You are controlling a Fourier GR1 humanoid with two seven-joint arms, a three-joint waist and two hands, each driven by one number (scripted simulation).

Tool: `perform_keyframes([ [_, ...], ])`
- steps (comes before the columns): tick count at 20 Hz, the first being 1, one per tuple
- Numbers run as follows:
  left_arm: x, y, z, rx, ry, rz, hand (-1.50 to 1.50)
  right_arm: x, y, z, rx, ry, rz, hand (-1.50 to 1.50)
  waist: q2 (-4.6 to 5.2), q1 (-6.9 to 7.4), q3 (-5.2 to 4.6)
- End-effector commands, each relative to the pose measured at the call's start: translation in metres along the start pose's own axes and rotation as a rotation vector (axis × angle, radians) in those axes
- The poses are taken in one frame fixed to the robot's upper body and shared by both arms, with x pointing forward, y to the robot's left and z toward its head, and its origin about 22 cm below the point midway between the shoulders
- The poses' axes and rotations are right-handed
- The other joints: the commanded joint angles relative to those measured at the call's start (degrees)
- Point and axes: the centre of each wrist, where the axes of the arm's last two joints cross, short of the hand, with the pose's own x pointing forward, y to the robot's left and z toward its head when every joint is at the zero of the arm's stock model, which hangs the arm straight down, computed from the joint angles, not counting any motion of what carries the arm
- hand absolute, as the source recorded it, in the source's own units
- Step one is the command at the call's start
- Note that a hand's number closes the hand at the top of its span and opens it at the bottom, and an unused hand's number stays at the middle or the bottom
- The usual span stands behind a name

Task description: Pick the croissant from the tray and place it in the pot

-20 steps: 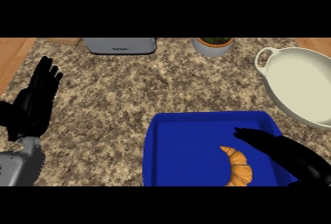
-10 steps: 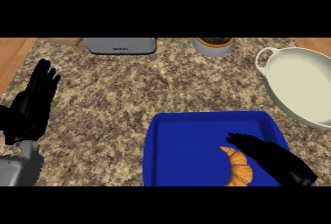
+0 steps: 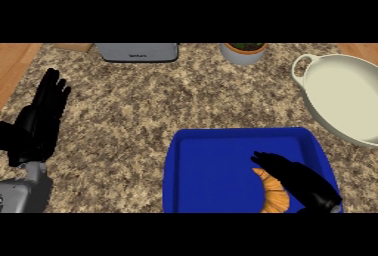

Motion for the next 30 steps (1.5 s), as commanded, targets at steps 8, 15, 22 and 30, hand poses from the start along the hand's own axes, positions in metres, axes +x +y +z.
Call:
perform_keyframes([
  [8,0.012,0.001,0.008,-0.002,0.0,-0.007,0.0,-0.016,0.004,-0.026,0.015,0.052,0.001,-1.5,-0.02,0.23,0.01],
  [15,-0.001,0.014,-0.004,-0.015,0.003,-0.01,0.0,0.0,0.029,-0.026,0.02,-0.081,0.138,1.5,0.0,-0.01,-0.01],
  [22,0.013,-0.006,-0.001,-0.009,0.009,0.006,0.0,-0.032,0.034,0.0,0.071,-0.167,0.17,1.5,-0.08,-0.21,0.01],
  [30,0.007,0.004,-0.002,0.05,-0.004,0.011,0.0,-0.076,0.047,0.129,0.307,-0.557,0.355,1.5,-0.54,-2.98,0.06],
])
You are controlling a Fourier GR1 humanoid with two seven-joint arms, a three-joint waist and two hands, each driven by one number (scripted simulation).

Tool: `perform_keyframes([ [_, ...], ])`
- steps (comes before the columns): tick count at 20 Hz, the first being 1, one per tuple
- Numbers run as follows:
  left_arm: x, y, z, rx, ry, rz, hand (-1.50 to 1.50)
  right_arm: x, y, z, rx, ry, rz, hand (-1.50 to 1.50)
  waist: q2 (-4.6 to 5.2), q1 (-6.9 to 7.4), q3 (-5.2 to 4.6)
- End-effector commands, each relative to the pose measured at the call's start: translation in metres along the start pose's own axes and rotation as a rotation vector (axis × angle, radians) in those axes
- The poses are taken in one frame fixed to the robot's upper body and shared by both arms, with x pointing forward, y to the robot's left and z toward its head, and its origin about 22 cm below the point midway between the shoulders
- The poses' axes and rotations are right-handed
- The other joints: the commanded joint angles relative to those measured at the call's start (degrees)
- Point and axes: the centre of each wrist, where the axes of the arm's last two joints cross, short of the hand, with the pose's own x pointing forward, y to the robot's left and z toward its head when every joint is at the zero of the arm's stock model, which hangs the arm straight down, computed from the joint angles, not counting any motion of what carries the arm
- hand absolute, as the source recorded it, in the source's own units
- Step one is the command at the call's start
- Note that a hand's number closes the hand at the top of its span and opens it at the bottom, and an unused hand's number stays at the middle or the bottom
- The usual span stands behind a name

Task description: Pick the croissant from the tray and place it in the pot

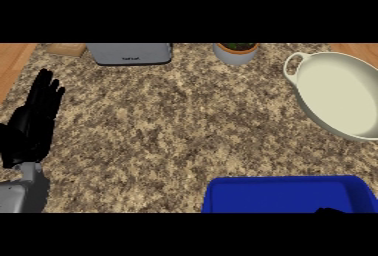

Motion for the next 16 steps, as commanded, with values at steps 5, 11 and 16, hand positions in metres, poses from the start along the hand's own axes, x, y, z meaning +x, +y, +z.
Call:
perform_keyframes([
  [5,-0.01,0.008,0.01,0.003,0.01,0.008,0.0,0.008,0.008,0.112,-0.068,-0.131,0.078,1.5,0.22,0.24,-0.04],
  [11,-0.009,0.007,-0.001,0.021,0.008,0.004,0.0,0.002,-0.014,0.128,-0.49,-0.108,-0.075,1.5,0.33,-0.61,-0.04],
  [16,0.005,0.007,0.0,0.01,0.008,-0.007,0.0,-0.001,-0.051,0.157,-0.78,-0.076,-0.132,1.5,0.06,-0.31,-0.04],
])
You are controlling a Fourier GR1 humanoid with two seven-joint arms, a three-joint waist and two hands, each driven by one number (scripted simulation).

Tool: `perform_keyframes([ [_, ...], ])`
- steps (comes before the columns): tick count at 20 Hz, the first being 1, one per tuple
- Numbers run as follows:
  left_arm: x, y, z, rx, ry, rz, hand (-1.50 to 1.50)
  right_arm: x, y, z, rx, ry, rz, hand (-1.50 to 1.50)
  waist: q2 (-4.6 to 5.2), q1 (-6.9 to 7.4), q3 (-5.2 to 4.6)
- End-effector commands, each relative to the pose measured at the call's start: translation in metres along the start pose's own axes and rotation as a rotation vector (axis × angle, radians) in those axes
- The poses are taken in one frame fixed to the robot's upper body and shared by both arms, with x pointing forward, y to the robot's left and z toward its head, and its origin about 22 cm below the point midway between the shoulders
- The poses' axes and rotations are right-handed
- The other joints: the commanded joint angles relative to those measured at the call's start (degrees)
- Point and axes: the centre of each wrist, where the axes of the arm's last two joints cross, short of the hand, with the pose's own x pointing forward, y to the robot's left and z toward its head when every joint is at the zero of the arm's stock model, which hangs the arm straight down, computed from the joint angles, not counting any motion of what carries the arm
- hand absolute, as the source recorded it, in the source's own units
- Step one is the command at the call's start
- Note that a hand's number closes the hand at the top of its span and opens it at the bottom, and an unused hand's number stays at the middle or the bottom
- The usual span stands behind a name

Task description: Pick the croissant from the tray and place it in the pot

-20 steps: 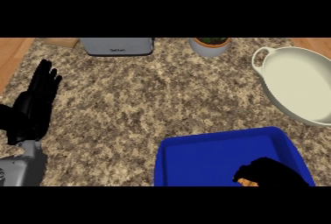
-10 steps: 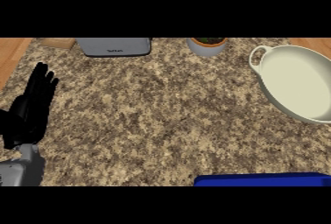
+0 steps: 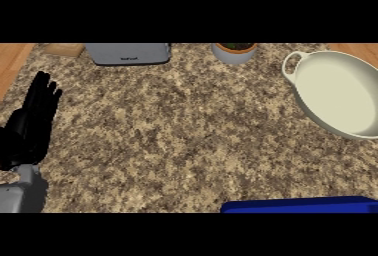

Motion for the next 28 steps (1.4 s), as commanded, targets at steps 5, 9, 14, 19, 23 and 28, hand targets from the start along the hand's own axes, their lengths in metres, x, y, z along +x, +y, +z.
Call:
perform_keyframes([
  [5,0.006,-0.012,-0.008,-0.03,-0.003,-0.001,0.0,-0.011,-0.097,0.015,-0.356,-0.037,-0.107,1.5,0.39,1.59,0.02],
  [9,0.0,-0.009,-0.013,-0.047,-0.018,0.004,0.0,-0.024,-0.117,0.031,-0.424,0.054,-0.104,1.5,0.43,2.11,0.05],
  [14,-0.003,-0.02,-0.003,-0.077,-0.033,0.019,0.0,-0.047,-0.151,0.008,-0.431,0.107,-0.175,1.5,0.72,4.1,0.12],
  [19,0.016,-0.024,-0.013,-0.093,-0.03,0.001,0.0,-0.082,-0.141,-0.002,-0.424,0.153,-0.214,1.5,0.86,4.7,0.21],
  [23,0.011,-0.029,-0.011,-0.096,-0.023,0.015,0.0,-0.104,-0.148,-0.027,-0.48,0.179,-0.268,1.5,0.88,4.87,0.18],
  [28,0.009,-0.028,-0.017,-0.088,-0.015,0.013,0.0,-0.117,-0.138,-0.049,-0.555,0.232,0.141,1.5,1.12,5.16,0.26],
])
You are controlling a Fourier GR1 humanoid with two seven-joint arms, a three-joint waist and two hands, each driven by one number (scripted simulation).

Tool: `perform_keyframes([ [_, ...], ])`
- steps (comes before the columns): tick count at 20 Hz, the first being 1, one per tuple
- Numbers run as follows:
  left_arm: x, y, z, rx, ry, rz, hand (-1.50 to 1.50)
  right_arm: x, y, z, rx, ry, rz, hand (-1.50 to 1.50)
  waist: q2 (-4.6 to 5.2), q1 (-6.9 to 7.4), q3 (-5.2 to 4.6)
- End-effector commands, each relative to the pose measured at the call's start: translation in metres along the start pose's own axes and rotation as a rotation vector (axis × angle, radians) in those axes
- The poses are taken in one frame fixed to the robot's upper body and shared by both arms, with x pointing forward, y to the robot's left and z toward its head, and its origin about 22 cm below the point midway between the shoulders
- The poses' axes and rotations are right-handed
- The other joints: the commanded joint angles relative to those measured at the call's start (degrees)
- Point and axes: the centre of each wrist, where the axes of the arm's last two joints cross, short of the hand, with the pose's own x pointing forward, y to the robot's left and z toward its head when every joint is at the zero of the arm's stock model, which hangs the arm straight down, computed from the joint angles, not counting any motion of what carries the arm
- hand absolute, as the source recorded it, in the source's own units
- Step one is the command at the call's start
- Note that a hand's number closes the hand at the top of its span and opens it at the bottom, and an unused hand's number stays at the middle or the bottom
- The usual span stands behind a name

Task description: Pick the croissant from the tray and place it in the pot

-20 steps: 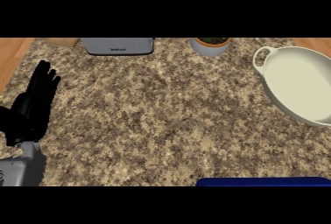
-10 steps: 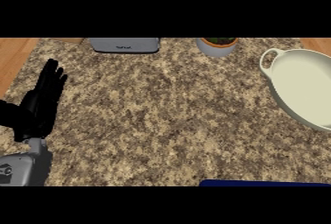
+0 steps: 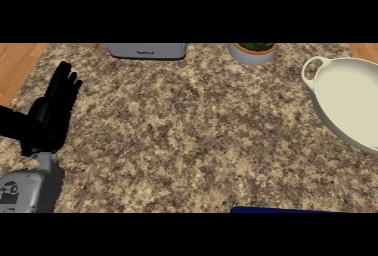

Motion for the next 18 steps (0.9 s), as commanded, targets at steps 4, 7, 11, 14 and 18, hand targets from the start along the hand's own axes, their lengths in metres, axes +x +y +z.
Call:
perform_keyframes([
  [4,0.004,-0.011,0.0,-0.011,-0.005,0.013,0.0,-0.031,0.038,-0.022,-0.068,-0.018,0.315,1.5,0.32,1.07,0.1],
  [7,-0.002,0.001,-0.009,-0.022,-0.008,0.006,0.0,-0.041,0.037,-0.043,-0.051,0.01,0.295,1.5,0.51,0.94,0.06],
  [11,-0.009,-0.008,0.008,-0.016,-0.017,-0.001,0.0,-0.056,0.067,-0.045,0.012,0.011,0.316,1.5,0.45,1.08,0.11],
  [14,0.005,-0.007,-0.006,-0.037,-0.019,0.003,0.0,-0.053,0.06,-0.065,0.049,0.137,0.214,1.5,0.92,1.75,0.14],
  [18,0.001,-0.009,-0.004,-0.018,-0.002,-0.002,0.0,-0.063,0.084,-0.056,0.16,0.161,0.098,-1.5,0.99,1.65,0.21],
])
